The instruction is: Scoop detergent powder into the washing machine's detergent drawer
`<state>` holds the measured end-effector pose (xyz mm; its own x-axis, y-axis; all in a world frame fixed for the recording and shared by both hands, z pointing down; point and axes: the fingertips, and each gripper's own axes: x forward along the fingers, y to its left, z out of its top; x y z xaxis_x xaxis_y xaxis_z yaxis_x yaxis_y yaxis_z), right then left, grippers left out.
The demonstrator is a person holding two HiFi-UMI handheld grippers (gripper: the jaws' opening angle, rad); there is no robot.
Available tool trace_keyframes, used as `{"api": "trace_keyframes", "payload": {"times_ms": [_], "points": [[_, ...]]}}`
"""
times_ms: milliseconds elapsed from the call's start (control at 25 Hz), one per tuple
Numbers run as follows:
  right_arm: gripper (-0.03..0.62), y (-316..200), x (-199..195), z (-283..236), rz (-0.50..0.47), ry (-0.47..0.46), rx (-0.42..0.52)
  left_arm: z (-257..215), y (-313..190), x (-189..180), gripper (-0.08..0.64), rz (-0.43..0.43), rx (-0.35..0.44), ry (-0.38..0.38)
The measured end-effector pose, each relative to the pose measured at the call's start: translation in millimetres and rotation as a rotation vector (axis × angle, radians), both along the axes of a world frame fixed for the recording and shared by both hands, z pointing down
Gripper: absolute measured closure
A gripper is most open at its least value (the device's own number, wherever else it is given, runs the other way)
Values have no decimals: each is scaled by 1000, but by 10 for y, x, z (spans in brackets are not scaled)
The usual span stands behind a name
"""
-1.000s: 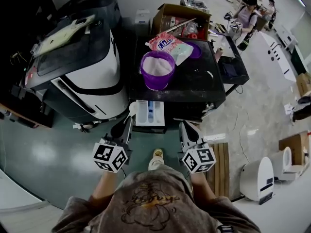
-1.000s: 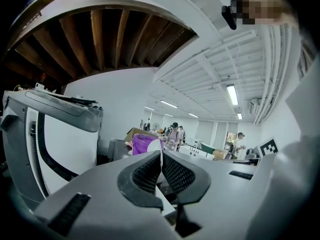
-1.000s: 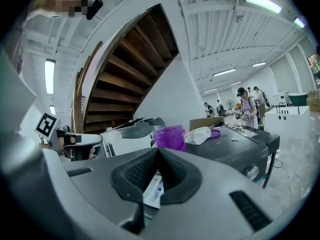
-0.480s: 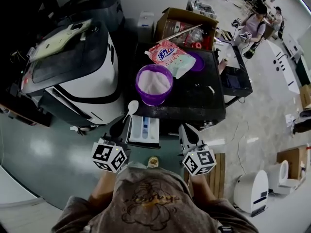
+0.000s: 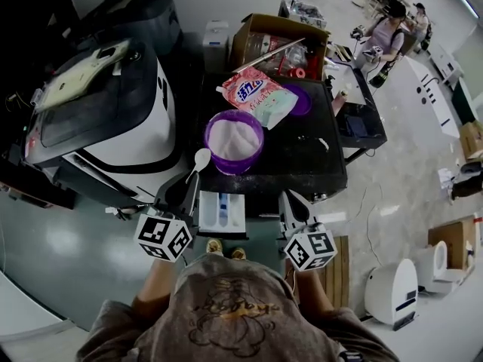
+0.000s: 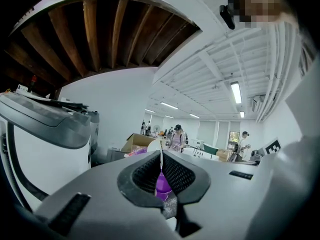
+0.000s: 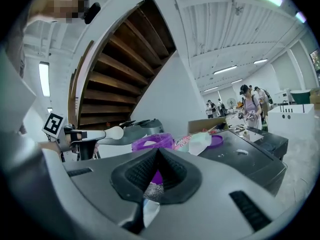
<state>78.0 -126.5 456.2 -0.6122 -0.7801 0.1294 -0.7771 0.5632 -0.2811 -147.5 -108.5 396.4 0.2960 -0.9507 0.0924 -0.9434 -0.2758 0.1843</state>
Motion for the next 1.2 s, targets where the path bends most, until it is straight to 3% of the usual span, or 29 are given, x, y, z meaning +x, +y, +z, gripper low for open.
{"api": "trace_keyframes", "payload": {"times_ms": [640, 1000, 1200], "points": [[589, -210, -135, -12, 57, -4, 6, -45, -714, 54, 535, 189, 6, -125], [589, -272, -126, 4, 67, -9, 7, 7, -1072, 172, 535, 316, -55, -226], [589, -288, -111, 26, 68, -9, 0, 103, -1240, 251, 535, 391, -117, -349]]}}
